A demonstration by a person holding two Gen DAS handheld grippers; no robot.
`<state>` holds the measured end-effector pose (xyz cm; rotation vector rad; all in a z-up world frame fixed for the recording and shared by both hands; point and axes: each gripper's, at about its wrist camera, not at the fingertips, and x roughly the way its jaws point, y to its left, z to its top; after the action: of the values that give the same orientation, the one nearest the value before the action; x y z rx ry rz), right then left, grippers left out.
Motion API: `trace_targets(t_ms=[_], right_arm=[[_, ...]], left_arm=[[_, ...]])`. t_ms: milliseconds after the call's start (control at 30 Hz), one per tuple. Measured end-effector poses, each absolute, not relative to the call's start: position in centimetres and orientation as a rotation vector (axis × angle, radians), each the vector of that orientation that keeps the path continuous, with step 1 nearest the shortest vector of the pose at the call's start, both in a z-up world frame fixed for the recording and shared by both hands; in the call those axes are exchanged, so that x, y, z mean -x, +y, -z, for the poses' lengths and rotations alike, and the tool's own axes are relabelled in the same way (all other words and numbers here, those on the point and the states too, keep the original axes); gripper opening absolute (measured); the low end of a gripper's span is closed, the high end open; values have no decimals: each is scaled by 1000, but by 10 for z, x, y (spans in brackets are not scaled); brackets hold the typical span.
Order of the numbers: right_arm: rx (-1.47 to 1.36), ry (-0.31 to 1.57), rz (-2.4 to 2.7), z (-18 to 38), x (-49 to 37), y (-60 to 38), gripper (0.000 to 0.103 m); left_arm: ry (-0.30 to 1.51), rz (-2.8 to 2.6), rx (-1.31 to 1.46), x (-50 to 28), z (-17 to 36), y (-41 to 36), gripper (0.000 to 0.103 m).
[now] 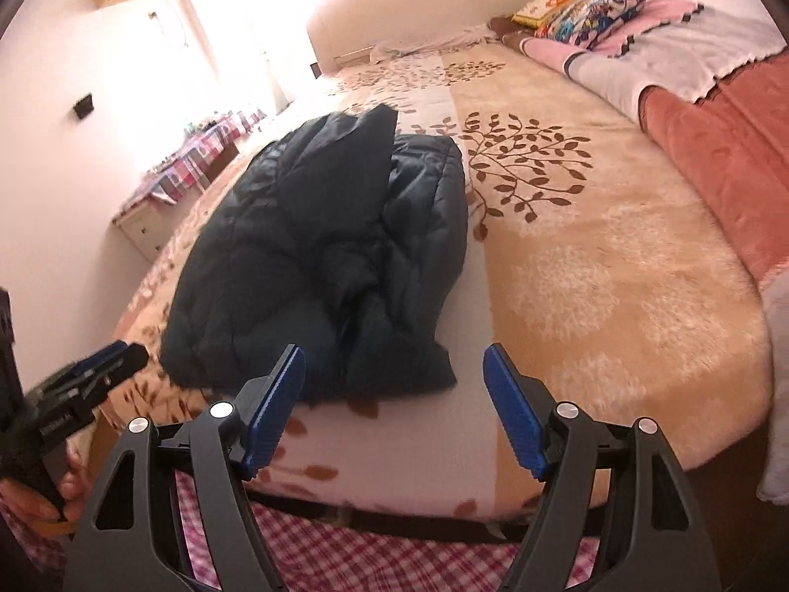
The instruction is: Fold large clothes
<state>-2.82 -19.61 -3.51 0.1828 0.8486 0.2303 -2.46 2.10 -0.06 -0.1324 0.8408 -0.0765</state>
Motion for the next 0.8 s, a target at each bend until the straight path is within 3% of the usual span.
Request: trace_targets(t_ms=[800], right_arm=[[-113, 1104, -257, 80, 37, -155, 73]], left_arm=[[1002, 0, 105, 31, 38, 23, 72]])
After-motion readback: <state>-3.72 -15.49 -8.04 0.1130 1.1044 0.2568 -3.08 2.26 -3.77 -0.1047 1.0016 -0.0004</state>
